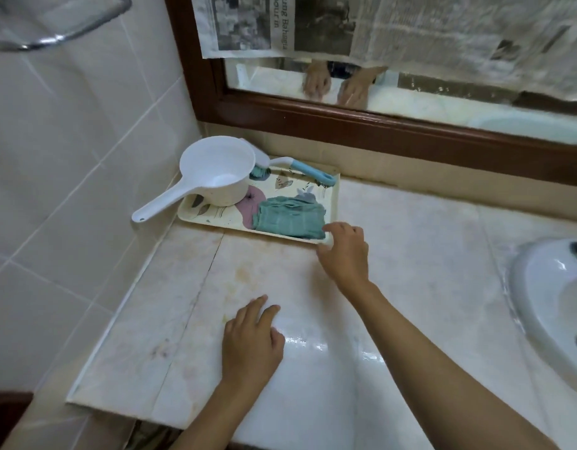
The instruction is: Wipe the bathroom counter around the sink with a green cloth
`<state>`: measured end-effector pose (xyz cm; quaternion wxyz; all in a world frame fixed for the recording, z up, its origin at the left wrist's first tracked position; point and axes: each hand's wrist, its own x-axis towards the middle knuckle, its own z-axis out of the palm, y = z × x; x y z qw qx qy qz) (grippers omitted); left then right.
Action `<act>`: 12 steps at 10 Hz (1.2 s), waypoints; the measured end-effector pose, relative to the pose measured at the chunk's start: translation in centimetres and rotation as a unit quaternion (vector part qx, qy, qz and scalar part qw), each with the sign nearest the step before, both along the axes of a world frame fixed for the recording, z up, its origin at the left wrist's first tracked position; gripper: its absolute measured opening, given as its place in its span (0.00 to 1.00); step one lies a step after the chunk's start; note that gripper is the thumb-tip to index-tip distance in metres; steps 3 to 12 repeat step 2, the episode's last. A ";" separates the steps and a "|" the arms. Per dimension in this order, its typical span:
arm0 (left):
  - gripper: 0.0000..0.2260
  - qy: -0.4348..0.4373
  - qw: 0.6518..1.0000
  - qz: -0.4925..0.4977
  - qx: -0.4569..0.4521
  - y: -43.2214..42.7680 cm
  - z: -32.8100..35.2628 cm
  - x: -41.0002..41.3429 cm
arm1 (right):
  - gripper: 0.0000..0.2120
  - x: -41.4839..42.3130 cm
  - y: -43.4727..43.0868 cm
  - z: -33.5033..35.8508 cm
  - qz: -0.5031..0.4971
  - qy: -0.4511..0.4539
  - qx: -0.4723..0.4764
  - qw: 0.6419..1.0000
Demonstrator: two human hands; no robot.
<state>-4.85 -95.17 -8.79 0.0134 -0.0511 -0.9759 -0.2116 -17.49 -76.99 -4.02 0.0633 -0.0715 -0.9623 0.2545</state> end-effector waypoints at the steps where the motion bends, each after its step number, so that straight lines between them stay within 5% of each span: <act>1: 0.16 -0.024 0.999 0.015 -0.025 0.7 0.2 -0.9 | 0.14 5.8 2.6 0.6 -0.035 0.012 -0.078 0.996; 2: 0.14 -0.040 0.998 0.040 0.034 1.7 0.7 -0.5 | 0.15 13.2 5.9 -0.1 -0.054 0.039 -0.160 0.985; 12: 0.14 -0.040 0.998 0.040 0.034 1.7 0.7 -0.5 | 0.15 13.2 5.9 -0.1 -0.054 0.039 -0.160 0.985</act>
